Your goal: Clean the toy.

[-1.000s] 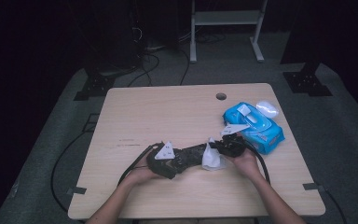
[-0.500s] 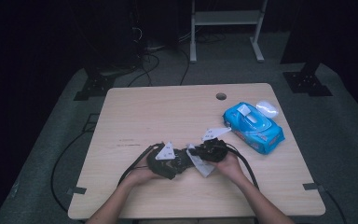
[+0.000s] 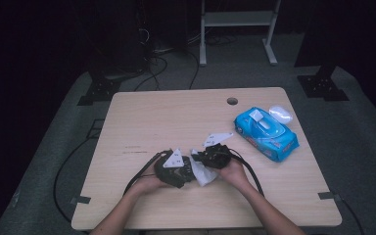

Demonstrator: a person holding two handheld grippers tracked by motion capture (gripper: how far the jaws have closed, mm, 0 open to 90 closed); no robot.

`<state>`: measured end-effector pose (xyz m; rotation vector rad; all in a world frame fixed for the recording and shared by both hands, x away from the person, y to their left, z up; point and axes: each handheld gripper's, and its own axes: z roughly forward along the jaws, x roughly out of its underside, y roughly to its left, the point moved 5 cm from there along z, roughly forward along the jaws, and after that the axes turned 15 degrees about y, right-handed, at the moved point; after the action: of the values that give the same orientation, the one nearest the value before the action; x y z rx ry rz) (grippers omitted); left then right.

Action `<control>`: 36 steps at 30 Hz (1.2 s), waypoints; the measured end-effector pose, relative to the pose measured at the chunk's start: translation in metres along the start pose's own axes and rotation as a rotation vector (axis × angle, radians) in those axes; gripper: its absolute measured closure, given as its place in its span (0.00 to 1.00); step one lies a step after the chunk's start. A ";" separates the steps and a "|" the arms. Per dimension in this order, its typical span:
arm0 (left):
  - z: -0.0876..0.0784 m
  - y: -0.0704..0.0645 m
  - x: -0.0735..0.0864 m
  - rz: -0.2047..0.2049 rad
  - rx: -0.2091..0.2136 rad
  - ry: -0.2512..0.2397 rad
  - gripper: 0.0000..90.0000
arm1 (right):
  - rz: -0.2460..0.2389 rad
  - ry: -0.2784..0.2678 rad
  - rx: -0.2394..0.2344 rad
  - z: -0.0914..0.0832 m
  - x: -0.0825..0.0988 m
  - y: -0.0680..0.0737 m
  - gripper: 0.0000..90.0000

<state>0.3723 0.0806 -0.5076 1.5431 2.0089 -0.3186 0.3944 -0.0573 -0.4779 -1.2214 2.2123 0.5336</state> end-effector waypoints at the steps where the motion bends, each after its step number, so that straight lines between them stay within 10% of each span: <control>1: 0.000 0.000 0.000 0.000 -0.001 0.001 0.27 | 0.006 0.000 0.003 -0.001 0.000 -0.001 0.94; 10: 0.001 -0.001 0.001 -0.006 0.002 0.004 0.27 | -0.043 -0.023 -0.079 0.015 -0.013 0.030 0.94; 15: 0.001 0.000 0.001 -0.006 0.001 0.002 0.27 | -0.066 -0.003 -0.011 0.013 -0.014 0.021 0.94; 23: 0.002 0.001 0.001 -0.009 0.007 0.003 0.27 | 0.027 0.006 0.062 -0.002 0.005 -0.014 0.94; 36: 0.001 -0.001 0.000 0.007 -0.012 0.004 0.27 | -0.018 -0.003 0.021 0.009 -0.010 0.004 0.94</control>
<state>0.3720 0.0802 -0.5085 1.5440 2.0046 -0.3013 0.3981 -0.0437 -0.4783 -1.2276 2.1974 0.5037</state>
